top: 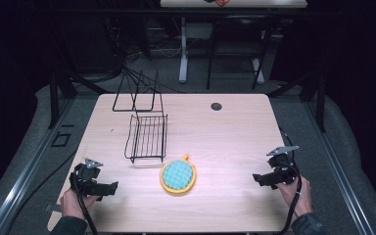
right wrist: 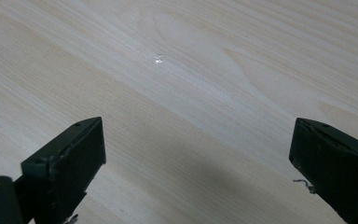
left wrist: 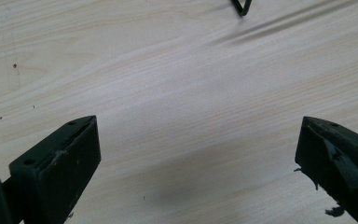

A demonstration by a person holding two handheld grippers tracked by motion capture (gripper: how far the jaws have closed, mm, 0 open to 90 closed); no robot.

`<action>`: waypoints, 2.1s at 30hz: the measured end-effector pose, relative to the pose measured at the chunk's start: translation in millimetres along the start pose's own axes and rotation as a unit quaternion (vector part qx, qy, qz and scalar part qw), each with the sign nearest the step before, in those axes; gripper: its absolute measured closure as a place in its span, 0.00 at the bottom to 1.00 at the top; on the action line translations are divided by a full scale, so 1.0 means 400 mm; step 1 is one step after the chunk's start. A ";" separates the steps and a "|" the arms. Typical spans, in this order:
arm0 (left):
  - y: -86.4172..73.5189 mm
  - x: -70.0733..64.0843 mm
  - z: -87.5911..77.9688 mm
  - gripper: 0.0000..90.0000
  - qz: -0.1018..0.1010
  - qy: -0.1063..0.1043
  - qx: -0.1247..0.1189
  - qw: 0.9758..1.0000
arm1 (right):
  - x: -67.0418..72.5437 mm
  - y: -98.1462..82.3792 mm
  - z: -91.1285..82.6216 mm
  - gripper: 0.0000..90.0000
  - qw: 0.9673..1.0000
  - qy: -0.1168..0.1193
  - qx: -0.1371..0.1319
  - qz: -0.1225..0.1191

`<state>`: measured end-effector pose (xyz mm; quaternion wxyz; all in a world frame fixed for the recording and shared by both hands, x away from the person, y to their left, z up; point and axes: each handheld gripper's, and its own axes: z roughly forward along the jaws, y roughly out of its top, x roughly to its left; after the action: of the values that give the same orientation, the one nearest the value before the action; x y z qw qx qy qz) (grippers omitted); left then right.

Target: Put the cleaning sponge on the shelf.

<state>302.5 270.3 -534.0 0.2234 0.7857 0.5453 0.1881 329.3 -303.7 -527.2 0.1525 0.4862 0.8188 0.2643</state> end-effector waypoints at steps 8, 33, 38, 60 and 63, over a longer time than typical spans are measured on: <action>0.010 -0.012 -0.009 0.00 0.004 -0.007 -0.008 1.000 | 0.000 0.000 0.000 0.04 1.000 0.000 0.000 -0.001; 0.078 -0.112 -0.041 0.00 0.049 -0.056 -0.043 0.996 | 0.002 0.001 0.007 0.06 1.000 0.009 0.003 -0.002; 0.107 -0.128 -0.051 0.00 0.055 -0.067 -0.060 0.994 | 0.003 0.002 0.009 0.06 1.000 0.009 0.004 -0.002; 0.190 -0.235 0.000 0.00 0.095 -0.106 -0.054 0.988 | 0.008 0.004 0.009 0.07 1.000 0.010 0.008 -0.007; 0.198 -0.247 0.011 0.00 0.097 -0.111 -0.049 0.988 | 0.008 0.004 0.009 0.07 1.000 0.011 0.008 -0.008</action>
<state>333.0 152.3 -498.7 0.3017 0.8390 0.4282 0.1475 330.7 -299.4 -529.1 0.1421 0.4781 0.8262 0.2619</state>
